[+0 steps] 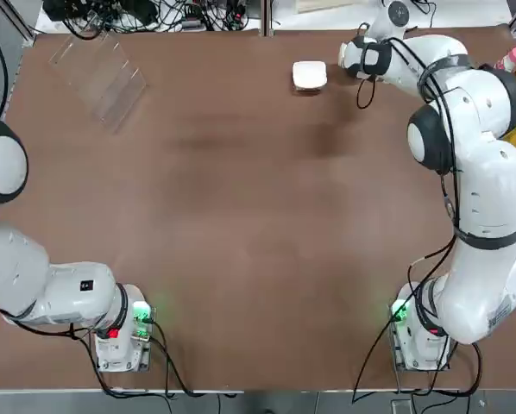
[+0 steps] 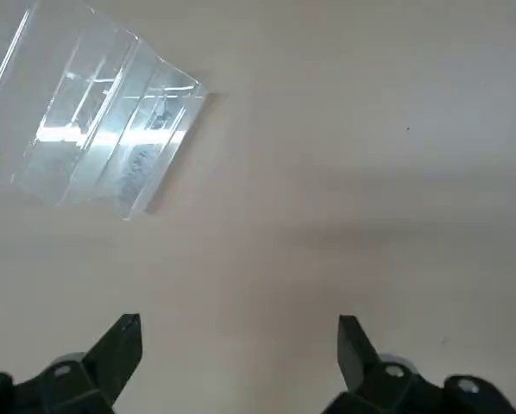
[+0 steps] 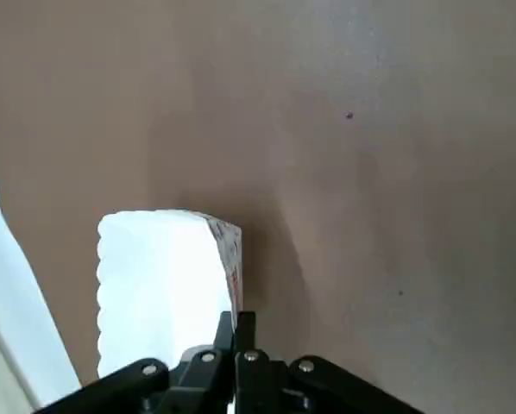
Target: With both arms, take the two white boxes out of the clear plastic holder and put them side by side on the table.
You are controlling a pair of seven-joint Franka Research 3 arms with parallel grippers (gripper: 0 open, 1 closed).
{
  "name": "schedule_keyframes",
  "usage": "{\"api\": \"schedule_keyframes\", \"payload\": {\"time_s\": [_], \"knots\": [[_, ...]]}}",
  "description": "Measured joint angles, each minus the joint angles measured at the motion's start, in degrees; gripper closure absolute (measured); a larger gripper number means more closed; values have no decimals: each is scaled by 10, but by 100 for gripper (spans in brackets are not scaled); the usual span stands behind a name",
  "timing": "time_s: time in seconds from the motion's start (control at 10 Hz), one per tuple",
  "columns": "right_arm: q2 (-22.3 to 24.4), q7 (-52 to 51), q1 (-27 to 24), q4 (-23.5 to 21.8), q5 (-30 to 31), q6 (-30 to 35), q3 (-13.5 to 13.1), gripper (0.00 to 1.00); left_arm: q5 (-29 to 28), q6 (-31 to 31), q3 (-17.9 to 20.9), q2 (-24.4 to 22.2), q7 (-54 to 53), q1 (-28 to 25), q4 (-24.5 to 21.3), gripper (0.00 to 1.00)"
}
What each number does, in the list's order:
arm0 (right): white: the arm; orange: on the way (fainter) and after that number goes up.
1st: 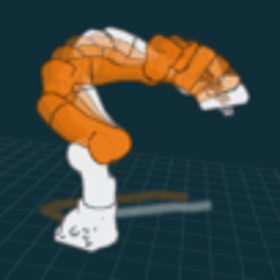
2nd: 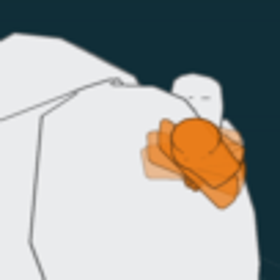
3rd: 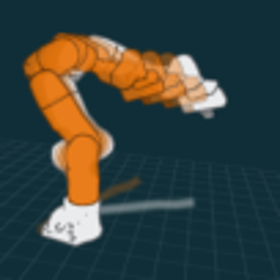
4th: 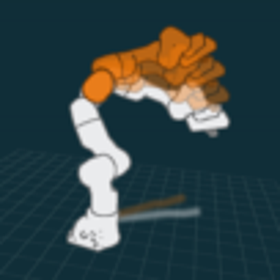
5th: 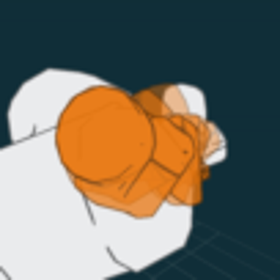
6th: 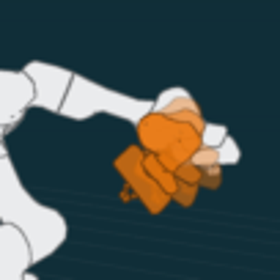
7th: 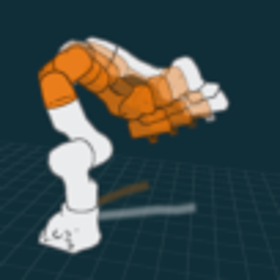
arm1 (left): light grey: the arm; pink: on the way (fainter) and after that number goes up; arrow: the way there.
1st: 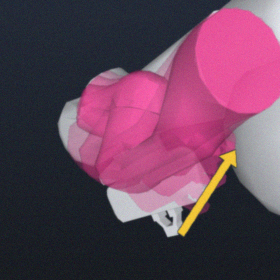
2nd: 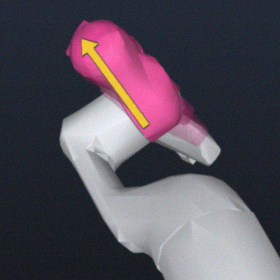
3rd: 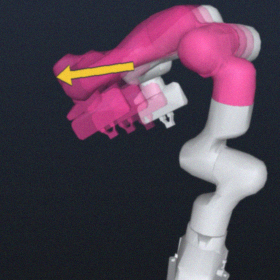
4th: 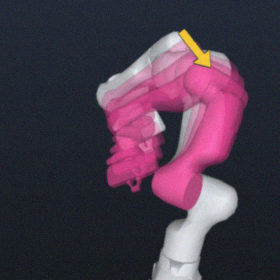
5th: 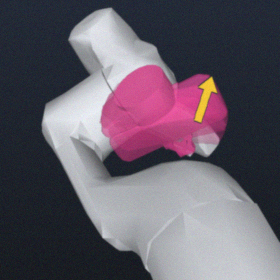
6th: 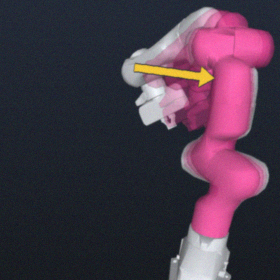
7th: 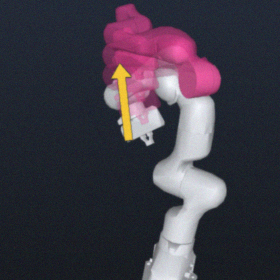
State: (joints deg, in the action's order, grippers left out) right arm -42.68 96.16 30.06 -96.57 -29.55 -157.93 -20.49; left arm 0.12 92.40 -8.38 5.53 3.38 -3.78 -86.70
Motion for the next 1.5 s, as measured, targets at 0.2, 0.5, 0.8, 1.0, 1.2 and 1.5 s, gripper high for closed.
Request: {"api": "schedule_keyframes", "payload": {"time_s": [0.2,0.5,0.8,1.0,1.2,1.5], "knots": [[-9,8,10,0,0,-7,0,98,0,0,0,0,0,0,0,0],[-16,11,22,0,0,-8,0,98,0,0,0,0,0,0,0,0],[-20,11,34,-11,1,-10,-1,98,0,0,0,0,0,0,0,0],[-20,11,44,-21,1,-22,-7,98,0,0,0,0,0,0,0,0],[-20,9,46,-22,2,-24,-9,98,0,0,0,0,0,0,0,0],[-20,3,48,-22,2,-23,-22,98,0,0,0,0,0,0,0,0]]}}
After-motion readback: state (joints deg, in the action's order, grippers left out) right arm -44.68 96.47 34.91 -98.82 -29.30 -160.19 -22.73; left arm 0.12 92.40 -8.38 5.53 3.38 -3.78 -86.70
